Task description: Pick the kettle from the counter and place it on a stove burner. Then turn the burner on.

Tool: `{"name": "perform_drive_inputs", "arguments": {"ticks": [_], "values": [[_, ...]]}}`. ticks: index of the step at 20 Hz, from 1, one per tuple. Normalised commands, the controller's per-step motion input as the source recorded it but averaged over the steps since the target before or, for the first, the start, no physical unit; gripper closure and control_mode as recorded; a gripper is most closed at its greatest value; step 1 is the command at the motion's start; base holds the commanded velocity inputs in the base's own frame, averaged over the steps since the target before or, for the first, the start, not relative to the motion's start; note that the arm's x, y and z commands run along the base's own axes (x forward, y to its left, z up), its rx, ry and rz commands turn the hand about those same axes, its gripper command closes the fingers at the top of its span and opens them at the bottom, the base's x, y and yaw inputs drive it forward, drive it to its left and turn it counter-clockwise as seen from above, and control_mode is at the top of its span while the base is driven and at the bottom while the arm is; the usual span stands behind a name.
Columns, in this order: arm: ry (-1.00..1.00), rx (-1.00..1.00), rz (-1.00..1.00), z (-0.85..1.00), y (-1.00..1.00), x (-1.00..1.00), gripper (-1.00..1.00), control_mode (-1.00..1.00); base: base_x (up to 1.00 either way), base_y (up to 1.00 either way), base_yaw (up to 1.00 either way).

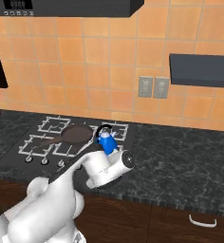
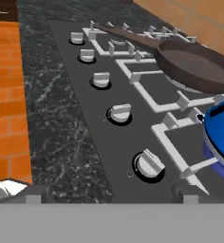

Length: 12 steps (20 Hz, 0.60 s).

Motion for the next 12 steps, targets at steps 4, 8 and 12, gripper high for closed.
{"name": "perform_drive_inputs", "arguments": {"ticks": [4,8,12], "values": [[-0.48,0.4,0.0,0.56,-0.82,-0.71,-1.0,-1.0,0.0,0.0,0.0],[-0.5,0.28,-0.1,1.0,-0.23,-0.61,-1.0,-1.0,0.0,0.0,0.0],[-0.43,0.15,-0.12,1.0,0.07,-0.34,-1.0,-1.0,0.0,0.0,0.0]]}}
